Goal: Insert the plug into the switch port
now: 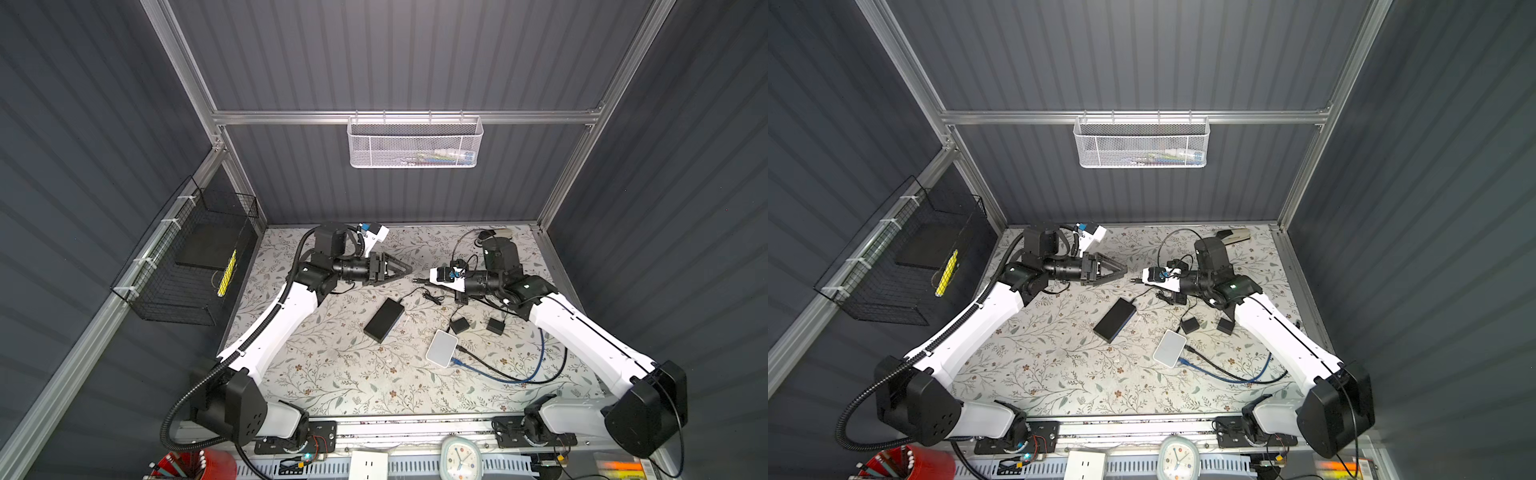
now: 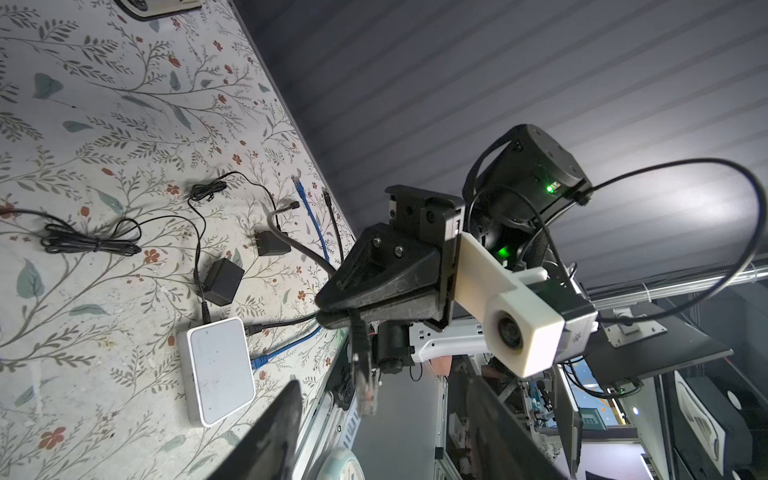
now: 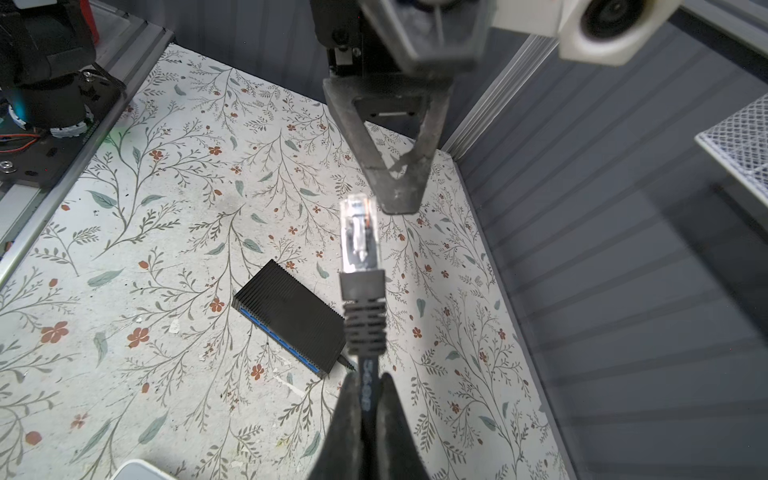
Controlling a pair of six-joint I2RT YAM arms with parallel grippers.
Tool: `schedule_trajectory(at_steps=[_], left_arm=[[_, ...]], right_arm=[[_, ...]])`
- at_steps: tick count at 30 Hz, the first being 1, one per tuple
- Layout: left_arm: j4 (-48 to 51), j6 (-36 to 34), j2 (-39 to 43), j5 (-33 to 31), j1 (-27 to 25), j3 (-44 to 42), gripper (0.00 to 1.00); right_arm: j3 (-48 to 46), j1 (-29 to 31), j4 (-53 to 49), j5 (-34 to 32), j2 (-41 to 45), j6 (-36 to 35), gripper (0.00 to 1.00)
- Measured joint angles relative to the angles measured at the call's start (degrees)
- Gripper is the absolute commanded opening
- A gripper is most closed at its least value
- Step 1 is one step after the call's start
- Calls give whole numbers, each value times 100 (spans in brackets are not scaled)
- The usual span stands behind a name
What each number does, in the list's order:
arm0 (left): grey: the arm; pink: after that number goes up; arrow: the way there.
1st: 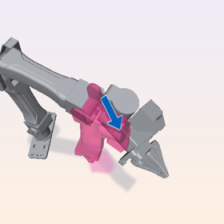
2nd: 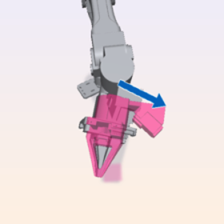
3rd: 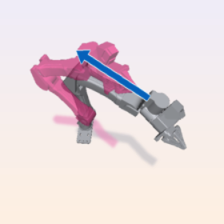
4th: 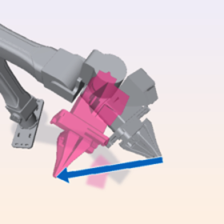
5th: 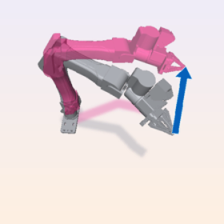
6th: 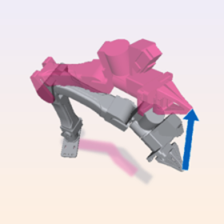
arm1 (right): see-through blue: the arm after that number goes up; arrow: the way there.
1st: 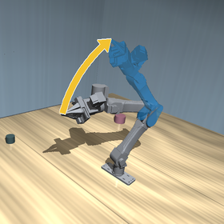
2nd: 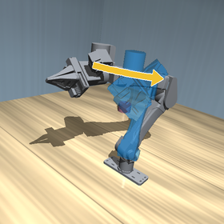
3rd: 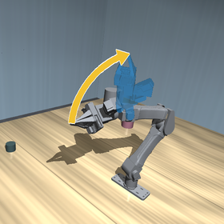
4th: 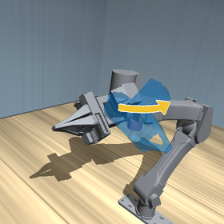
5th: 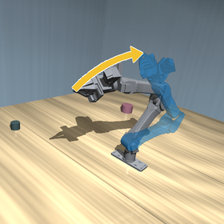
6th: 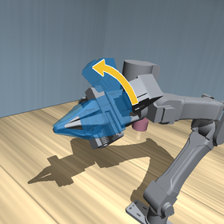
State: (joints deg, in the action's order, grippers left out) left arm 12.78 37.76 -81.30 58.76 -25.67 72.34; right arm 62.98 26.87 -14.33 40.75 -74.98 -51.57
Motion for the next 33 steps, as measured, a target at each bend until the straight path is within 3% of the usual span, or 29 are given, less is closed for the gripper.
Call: schedule_trajectory(at_steps=[12, 20, 25, 29, 30, 31, 32, 33], left_arm=[[9, -24, -157, 46, -179, 0, 28], [177, -118, -188, 46, -179, 0, 22], [282, -197, -188, 39, -179, 0, 10], [280, -216, -210, 48, -168, 4, 7], [275, -214, -210, 50, -175, 2, 7], [260, -212, -210, 55, -175, 4, 6], [240, -195, -210, 59, -175, 4, 6], [210, -164, -210, 72, -175, 2, 6]], right_arm=[[57, 2, -76, 31, -44, -9, 0], [57, 2, -79, 46, -44, -9, 0], [61, 2, -81, 68, -46, -7, 0], [96, -7, -118, 90, -52, -7, 0], [96, -7, -136, 90, -52, -7, 3], [98, -7, -136, 87, -52, -4, 14], [98, -7, -136, 90, -52, 26, 34], [98, -7, -129, 83, -50, 61, 73]])
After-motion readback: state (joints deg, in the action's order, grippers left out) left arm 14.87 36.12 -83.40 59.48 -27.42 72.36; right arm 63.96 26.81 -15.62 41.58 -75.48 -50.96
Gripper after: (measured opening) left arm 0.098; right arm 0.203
